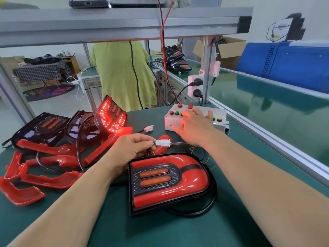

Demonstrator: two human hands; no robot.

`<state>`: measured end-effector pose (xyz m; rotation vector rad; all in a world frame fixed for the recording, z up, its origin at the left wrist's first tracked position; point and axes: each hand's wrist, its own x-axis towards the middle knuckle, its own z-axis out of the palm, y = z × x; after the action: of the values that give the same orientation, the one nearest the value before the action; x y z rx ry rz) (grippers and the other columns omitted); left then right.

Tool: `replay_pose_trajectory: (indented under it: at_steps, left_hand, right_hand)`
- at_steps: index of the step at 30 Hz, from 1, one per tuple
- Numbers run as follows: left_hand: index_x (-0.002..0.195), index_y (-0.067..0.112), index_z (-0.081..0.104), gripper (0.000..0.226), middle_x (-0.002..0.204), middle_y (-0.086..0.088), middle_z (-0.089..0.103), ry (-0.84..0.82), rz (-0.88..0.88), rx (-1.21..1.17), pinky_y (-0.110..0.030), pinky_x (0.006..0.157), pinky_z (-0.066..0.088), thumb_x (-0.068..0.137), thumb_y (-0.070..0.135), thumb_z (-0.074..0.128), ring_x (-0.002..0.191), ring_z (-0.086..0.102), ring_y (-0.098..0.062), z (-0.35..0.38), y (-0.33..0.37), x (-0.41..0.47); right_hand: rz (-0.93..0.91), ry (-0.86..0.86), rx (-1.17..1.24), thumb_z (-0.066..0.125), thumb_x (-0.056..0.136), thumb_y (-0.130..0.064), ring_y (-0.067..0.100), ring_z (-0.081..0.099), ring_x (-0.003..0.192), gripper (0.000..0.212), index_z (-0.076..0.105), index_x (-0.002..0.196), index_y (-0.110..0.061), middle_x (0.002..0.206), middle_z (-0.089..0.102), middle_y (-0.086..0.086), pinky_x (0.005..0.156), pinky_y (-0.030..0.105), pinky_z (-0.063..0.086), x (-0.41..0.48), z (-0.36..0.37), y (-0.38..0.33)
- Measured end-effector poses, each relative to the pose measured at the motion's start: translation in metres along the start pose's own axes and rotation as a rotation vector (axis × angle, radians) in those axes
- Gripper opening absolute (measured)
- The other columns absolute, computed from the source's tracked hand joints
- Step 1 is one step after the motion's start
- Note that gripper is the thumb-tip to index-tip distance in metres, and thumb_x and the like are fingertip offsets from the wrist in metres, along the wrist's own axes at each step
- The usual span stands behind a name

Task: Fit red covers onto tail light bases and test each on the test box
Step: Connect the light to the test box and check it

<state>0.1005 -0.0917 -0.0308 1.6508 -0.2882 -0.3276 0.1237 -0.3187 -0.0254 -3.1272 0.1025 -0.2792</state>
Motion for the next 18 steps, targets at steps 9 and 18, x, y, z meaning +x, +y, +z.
replay_pose_trajectory:
  at_steps: [9, 18]
  left_hand:
    - [0.091, 0.006, 0.072, 0.011, 0.077, -0.007, 0.075, -0.007, -0.024, -0.048, -0.017, 0.058, 0.054, 0.093, 0.003, 0.061, 0.067, 0.07, -0.009, 0.0021, 0.0024, -0.002]
    - [0.088, 0.008, 0.074, 0.013, 0.079, -0.009, 0.075, -0.014, -0.024, -0.053, -0.018, 0.06, 0.055, 0.092, 0.003, 0.062, 0.071, 0.071, -0.012, 0.0005, 0.0006, -0.0001]
  right_hand:
    - [-0.002, -0.051, 0.002, 0.032, 0.093, -0.069, 0.026, 0.026, 0.138, 0.062, 0.058, 0.124, -0.023, 0.15, 0.033, -0.005, 0.104, 0.075, 0.014, -0.0027, -0.002, 0.0019]
    - [-0.04, -0.097, 0.035, 0.033, 0.095, -0.065, 0.026, 0.019, 0.142, 0.054, 0.054, 0.13, -0.03, 0.156, 0.025, -0.005, 0.102, 0.07, 0.022, -0.003, -0.0055, 0.0046]
